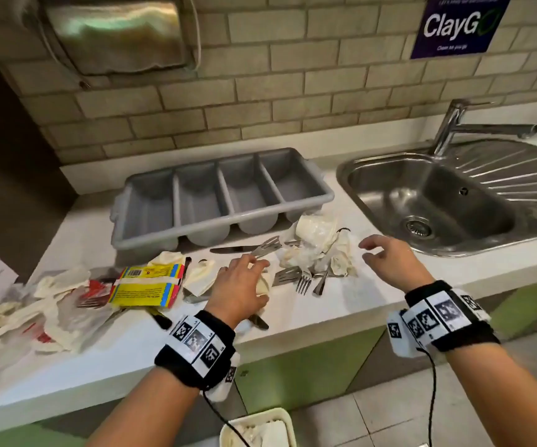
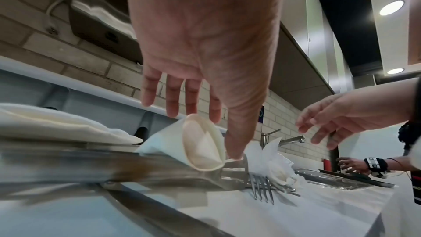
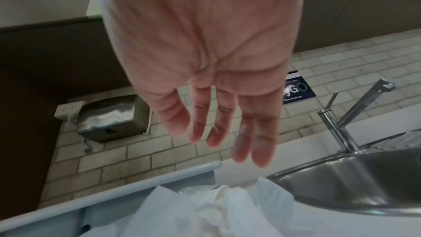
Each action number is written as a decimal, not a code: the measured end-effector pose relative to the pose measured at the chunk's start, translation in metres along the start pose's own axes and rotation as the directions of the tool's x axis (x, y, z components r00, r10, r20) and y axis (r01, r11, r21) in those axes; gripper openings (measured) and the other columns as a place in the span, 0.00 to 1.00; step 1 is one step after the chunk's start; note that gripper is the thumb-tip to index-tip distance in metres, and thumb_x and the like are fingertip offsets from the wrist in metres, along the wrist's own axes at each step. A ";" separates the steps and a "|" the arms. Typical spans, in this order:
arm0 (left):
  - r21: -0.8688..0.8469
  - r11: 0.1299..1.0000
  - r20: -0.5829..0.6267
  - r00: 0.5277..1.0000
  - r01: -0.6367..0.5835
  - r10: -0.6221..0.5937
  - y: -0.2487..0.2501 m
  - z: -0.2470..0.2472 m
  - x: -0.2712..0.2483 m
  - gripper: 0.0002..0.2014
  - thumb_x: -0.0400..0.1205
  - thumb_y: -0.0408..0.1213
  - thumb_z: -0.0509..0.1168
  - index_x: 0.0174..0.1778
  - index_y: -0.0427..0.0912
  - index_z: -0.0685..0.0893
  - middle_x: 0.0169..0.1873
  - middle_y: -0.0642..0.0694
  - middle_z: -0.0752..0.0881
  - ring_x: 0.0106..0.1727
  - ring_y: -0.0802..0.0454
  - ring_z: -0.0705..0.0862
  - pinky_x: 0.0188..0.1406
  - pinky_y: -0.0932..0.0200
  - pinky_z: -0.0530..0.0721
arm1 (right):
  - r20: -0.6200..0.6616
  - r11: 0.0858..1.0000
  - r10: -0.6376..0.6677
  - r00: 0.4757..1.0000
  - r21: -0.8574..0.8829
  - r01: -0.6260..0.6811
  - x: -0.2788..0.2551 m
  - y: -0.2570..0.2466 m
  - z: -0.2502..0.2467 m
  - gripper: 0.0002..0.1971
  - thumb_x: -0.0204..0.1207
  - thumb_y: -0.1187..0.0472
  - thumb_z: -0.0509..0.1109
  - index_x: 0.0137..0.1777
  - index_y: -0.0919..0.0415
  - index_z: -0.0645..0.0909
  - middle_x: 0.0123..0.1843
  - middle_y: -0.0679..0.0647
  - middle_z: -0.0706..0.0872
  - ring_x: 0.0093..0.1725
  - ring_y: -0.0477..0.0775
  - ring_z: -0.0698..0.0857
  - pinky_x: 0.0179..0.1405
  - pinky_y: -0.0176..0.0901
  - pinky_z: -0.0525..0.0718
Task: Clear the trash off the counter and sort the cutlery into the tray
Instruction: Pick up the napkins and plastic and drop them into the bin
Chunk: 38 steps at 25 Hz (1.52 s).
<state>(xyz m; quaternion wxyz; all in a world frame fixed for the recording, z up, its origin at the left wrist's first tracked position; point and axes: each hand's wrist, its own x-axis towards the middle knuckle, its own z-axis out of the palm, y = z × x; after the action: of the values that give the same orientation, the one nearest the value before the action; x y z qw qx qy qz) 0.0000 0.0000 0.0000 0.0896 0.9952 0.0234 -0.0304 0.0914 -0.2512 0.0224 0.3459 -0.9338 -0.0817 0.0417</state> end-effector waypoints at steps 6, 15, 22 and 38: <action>0.076 0.995 0.107 0.992 0.060 -0.068 0.002 0.005 0.022 0.34 0.75 0.44 0.70 0.76 0.56 0.64 0.76 0.49 0.68 0.74 0.47 0.71 0.72 0.48 0.73 | 0.193 0.991 0.098 0.976 -0.108 -0.078 0.050 0.001 0.023 0.43 0.61 0.45 0.79 0.75 0.42 0.62 0.78 0.62 0.59 0.73 0.71 0.67 0.74 0.61 0.69; 0.046 0.995 0.126 0.988 0.084 -0.089 -0.001 0.012 0.025 0.31 0.76 0.43 0.67 0.76 0.57 0.66 0.74 0.53 0.72 0.72 0.49 0.75 0.64 0.52 0.79 | 0.183 0.962 0.137 0.973 -0.261 -0.086 0.062 0.017 0.067 0.25 0.72 0.66 0.70 0.69 0.54 0.72 0.76 0.64 0.58 0.68 0.75 0.71 0.68 0.59 0.77; 0.094 0.995 0.095 0.994 0.045 -0.054 0.003 0.010 0.031 0.30 0.78 0.43 0.64 0.76 0.58 0.65 0.73 0.56 0.74 0.70 0.49 0.78 0.59 0.52 0.81 | 0.082 0.958 0.029 0.996 -0.287 -0.004 0.071 0.022 0.060 0.18 0.75 0.76 0.57 0.60 0.68 0.81 0.63 0.66 0.84 0.63 0.63 0.82 0.60 0.44 0.80; -0.815 0.549 -0.368 0.897 -0.184 -0.244 -0.032 -0.046 -0.016 0.24 0.67 0.33 0.66 0.60 0.50 0.77 0.44 0.61 0.82 0.38 0.76 0.81 0.41 0.84 0.77 | -0.350 0.947 -0.167 0.922 0.204 0.249 -0.033 -0.057 -0.018 0.18 0.67 0.80 0.66 0.44 0.56 0.84 0.44 0.64 0.85 0.31 0.49 0.79 0.29 0.16 0.77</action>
<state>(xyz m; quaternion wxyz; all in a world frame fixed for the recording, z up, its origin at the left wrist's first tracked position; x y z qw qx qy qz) -0.0155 0.0389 0.0407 0.5426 0.8105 0.0721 0.2084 0.0543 -0.2258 0.0742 0.4695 -0.8637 -0.1165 -0.1415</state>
